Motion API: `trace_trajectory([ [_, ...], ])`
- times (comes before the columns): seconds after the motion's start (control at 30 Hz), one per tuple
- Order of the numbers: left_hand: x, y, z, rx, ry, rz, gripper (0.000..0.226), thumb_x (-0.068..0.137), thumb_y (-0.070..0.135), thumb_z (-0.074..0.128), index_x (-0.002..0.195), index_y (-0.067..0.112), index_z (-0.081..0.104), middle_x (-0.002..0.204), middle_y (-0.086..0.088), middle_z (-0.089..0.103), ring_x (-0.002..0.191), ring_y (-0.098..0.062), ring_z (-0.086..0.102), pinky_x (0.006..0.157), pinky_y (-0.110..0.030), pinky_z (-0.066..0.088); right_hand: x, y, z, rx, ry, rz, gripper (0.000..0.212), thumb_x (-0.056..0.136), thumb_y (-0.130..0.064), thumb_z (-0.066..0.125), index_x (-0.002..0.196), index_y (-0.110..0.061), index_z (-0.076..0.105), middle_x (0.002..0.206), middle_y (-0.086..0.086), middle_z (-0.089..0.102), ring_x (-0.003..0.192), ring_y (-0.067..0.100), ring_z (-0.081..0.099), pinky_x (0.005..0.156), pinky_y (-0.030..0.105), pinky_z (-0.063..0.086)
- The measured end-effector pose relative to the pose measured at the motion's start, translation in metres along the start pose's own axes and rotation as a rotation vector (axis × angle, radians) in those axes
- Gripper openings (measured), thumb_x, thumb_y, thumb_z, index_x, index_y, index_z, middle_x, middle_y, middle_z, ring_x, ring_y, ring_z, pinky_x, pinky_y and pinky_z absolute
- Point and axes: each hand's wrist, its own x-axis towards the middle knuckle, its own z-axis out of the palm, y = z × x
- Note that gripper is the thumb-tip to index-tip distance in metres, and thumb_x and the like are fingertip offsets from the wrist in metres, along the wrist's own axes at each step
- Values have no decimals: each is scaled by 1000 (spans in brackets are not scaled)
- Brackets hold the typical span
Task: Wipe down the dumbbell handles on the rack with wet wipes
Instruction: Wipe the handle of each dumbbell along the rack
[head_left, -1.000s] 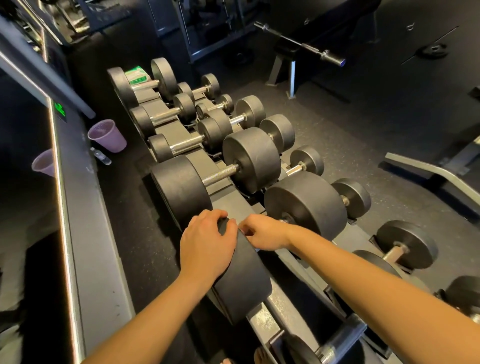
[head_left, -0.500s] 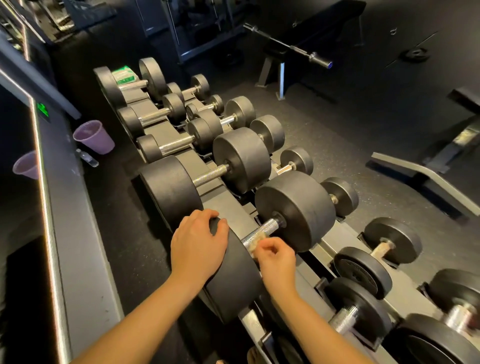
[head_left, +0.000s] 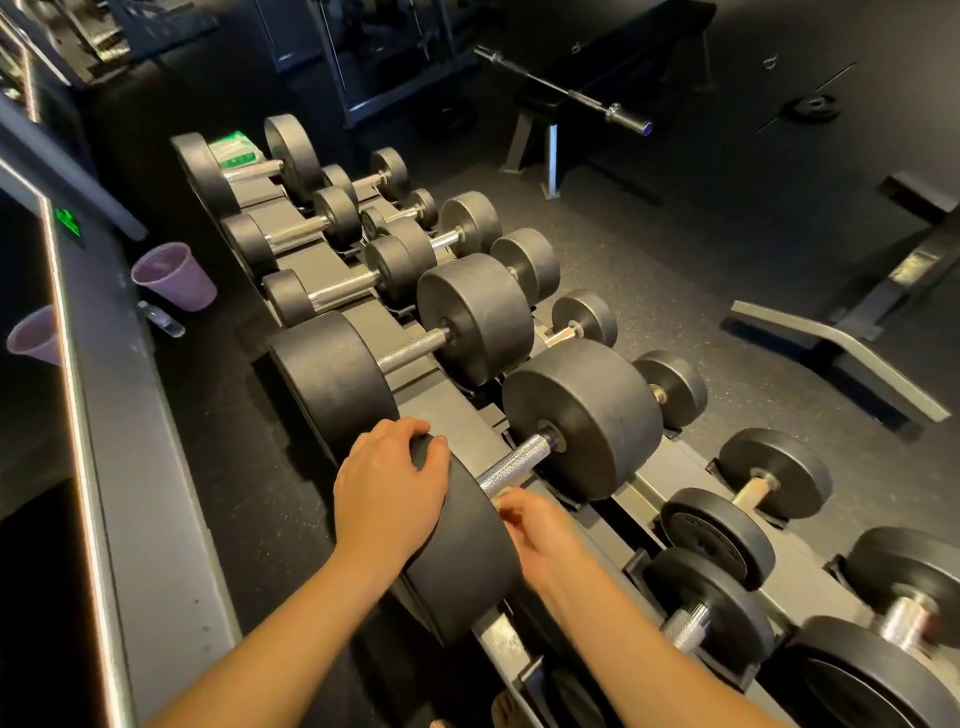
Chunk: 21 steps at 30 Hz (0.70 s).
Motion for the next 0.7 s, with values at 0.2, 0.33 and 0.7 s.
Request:
trace_trajectory([
  [0.2, 0, 0, 1, -13, 4, -2, 39, 98, 49, 50, 126, 28, 67, 118, 11, 66, 109, -11, 58, 93, -38, 51, 22, -38, 7, 389, 119, -110, 30, 85, 17, 35, 94, 5, 62, 93, 19, 63, 84, 30, 65, 81, 42, 58],
  [0.33, -1, 2, -1, -25, 0, -8, 42, 96, 51, 47, 126, 27, 67, 117, 10, 66, 109, -12, 58, 95, -41, 52, 15, -32, 15, 486, 70, -132, 26, 100, -1, 42, 111, 4, 65, 107, 19, 71, 101, 32, 69, 81, 42, 56],
  [0.7, -1, 2, -1, 5, -2, 8, 38, 99, 46, 51, 127, 26, 67, 117, 9, 66, 107, -11, 58, 90, -35, 49, -17, -18, 11, -561, 427, -786, 15, 94, -20, 72, 109, -20, 72, 103, -3, 68, 92, 9, 65, 83, 28, 57],
])
